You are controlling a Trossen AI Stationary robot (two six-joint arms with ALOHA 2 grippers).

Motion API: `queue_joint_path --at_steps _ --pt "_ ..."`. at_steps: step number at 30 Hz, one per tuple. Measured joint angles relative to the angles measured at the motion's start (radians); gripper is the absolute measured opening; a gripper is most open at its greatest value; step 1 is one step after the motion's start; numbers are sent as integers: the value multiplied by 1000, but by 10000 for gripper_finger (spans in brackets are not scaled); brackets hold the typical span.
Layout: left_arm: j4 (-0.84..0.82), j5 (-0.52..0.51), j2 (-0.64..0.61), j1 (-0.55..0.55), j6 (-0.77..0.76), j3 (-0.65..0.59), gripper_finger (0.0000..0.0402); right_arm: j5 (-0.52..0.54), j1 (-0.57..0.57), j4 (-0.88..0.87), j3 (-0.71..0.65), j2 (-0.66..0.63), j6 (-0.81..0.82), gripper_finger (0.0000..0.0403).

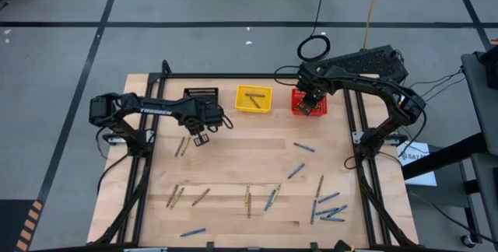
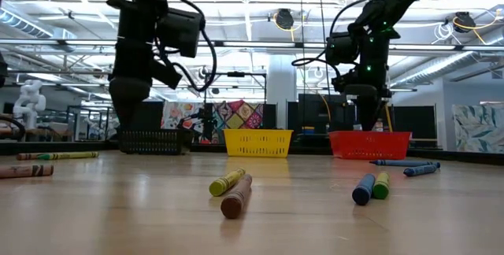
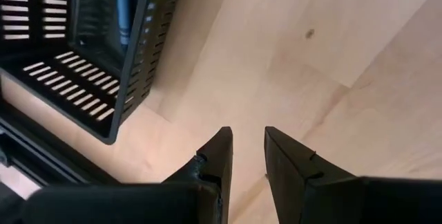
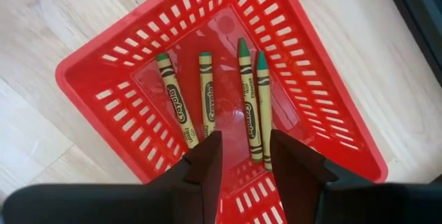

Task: Sort crayons
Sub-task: Put the green crayon into the red bin

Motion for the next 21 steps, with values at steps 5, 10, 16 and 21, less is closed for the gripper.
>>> queue_joint_path --at_steps 5,10,16,21 --pt "-26 0 0 0 -19 0 77 0 0 -16 0 0 4 110" --pt "-18 -8 0 0 12 0 77 0 0 -16 0 0 5 110" --pt "71 -13 0 0 33 0 77 0 0 -19 0 0 5 110" --pt "153 110 0 0 21 0 77 0 0 -39 0 0 -12 110"
